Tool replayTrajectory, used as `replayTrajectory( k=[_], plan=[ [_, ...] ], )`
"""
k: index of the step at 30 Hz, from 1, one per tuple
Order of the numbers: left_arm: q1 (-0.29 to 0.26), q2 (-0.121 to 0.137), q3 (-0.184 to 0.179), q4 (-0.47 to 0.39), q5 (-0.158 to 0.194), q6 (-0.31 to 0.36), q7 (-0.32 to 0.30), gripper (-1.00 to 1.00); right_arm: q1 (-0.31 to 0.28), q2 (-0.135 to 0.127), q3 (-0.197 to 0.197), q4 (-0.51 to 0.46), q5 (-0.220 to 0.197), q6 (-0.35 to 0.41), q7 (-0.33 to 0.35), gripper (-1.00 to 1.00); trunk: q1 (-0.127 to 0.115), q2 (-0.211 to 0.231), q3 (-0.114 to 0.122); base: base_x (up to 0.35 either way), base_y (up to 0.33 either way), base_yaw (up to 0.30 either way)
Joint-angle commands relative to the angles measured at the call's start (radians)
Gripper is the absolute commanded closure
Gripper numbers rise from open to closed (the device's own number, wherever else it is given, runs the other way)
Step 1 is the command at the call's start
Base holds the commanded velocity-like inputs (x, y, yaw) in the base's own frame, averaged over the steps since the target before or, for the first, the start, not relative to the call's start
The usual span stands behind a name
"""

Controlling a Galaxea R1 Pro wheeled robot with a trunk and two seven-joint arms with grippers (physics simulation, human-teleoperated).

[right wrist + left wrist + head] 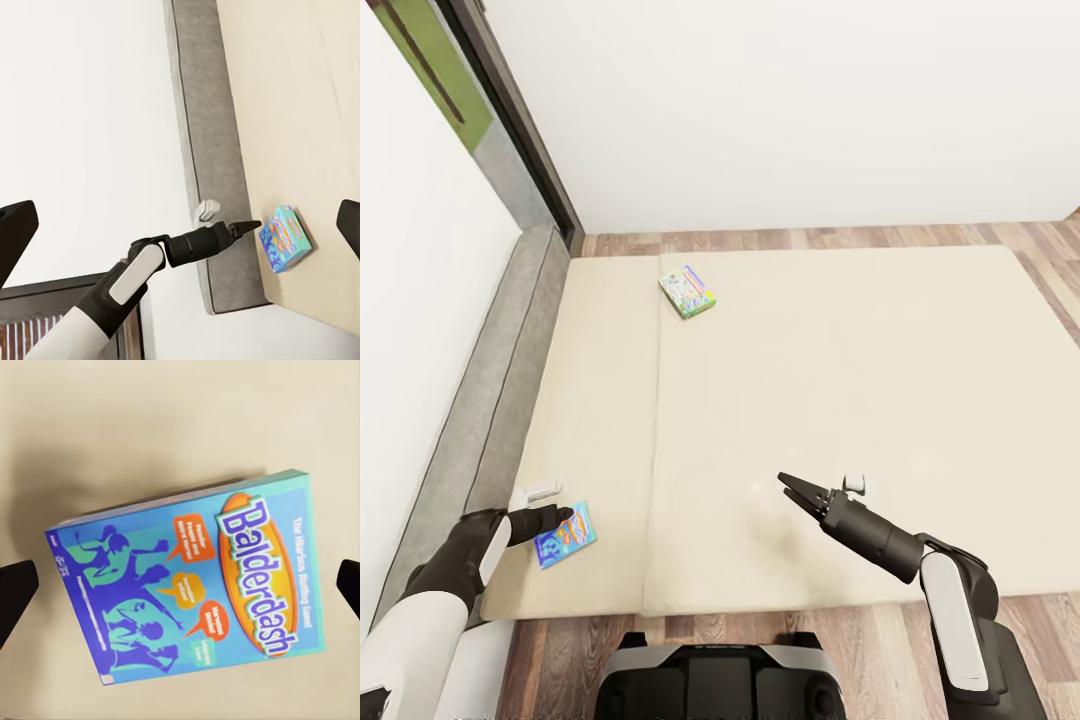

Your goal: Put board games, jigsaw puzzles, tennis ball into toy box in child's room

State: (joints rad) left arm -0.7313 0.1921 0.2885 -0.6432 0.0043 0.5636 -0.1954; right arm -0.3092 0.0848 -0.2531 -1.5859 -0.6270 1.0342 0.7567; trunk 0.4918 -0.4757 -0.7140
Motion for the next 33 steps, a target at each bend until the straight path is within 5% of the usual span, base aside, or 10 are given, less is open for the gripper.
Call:
replayTrajectory(
  k=[1,33],
  plan=[
    [0.000,0.000,0.004,-0.001,0.000,0.006,-0.005,-1.00,-0.001,0.001,-0.002,0.000,0.006,0.004,0.007,-1.00,0.000,-0.001,-0.003,0.000,0.000,0.000],
    [0.000,0.000,0.004,-0.001,0.002,-0.011,-0.009,-1.00,-0.001,0.004,0.040,0.000,0.009,0.001,-0.014,-1.00,0.000,-0.001,-0.054,0.000,0.000,0.000]
  ],
)
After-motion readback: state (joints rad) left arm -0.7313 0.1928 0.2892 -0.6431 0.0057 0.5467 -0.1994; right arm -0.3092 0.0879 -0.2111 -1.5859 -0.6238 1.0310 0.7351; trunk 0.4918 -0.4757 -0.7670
